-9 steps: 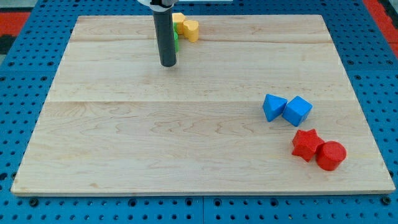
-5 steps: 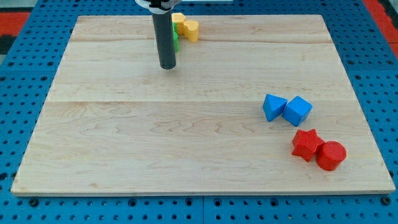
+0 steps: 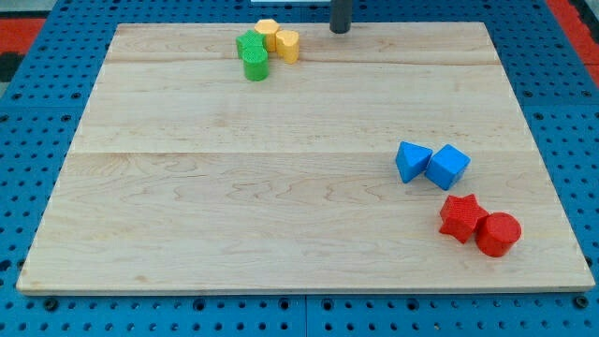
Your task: Place the yellow hexagon diagonally top left to the green star
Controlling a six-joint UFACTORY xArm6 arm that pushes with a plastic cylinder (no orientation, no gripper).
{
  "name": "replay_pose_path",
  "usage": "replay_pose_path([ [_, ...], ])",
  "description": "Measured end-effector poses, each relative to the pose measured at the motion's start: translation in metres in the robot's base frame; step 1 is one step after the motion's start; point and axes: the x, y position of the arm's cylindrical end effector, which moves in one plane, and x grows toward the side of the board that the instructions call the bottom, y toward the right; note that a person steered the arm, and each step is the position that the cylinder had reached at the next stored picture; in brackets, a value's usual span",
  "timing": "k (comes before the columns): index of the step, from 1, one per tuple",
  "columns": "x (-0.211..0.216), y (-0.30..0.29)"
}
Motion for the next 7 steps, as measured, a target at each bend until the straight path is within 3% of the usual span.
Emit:
replay_pose_path([
  [1, 0.000, -0.017],
  [4, 0.000, -0.142],
  [6, -0.002, -0.264],
  [7, 0.016, -0.280],
])
